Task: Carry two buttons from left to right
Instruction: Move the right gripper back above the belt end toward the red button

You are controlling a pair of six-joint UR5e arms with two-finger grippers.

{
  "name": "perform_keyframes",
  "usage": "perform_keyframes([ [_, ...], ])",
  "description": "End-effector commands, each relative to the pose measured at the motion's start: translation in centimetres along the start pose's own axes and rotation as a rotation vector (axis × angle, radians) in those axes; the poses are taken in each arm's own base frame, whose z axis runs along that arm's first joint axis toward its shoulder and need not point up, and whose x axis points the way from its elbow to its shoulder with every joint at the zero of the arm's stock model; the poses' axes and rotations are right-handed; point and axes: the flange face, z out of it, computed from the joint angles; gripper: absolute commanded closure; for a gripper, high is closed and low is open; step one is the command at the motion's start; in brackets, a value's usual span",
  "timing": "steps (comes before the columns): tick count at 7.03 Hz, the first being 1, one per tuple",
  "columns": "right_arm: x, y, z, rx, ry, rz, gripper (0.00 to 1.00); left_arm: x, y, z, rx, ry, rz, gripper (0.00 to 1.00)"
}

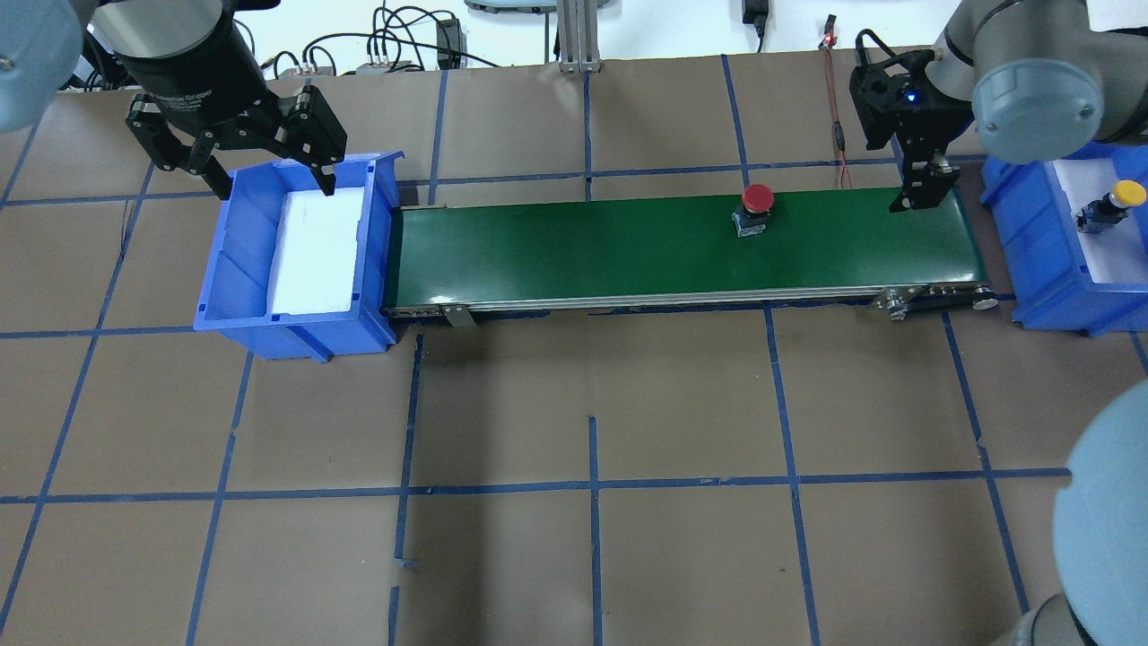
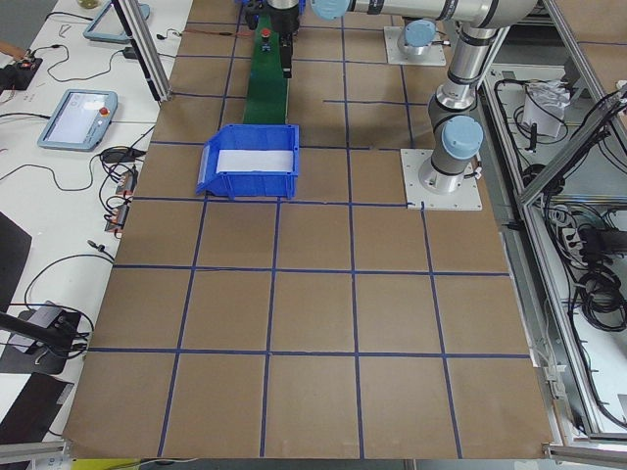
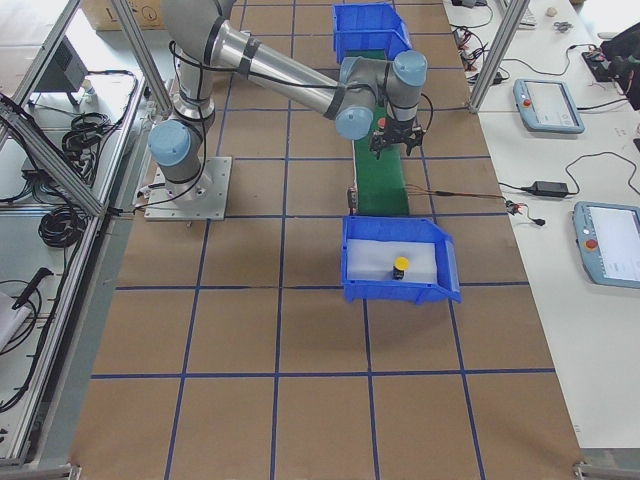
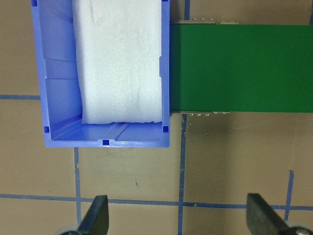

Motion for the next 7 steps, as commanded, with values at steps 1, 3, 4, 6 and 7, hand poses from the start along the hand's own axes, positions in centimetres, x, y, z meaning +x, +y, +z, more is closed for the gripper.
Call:
perform_keyframes([
  [1,0.0,-2.6,0.0,0.0,0.001,-0.006,0.0,0.0,0.0,0.1,-0.002,0.0,0.0,0.0],
  [3,0.0,-2.5,0.3,0.002,-0.005,-0.006,0.0,0.0,0.0,0.0,0.0,0.0,0.002,0.0],
  [4,0.2,-2.5,0.5,0.002,-0.001,-0.006,0.0,0.0,0.1,-0.1,0.002,0.0,0.0,0.0],
  [6,-0.2,-2.6,1.3,0.012,-0.015,0.028,0.0,0.0,0.0,0.1,-0.002,0.0,0.0,0.0],
  [7,-0.6,-2.4,2.4,0.005,0.006,0.033,0.0,0.0,0.0,0.0,0.0,0.0,0.0,0.0],
])
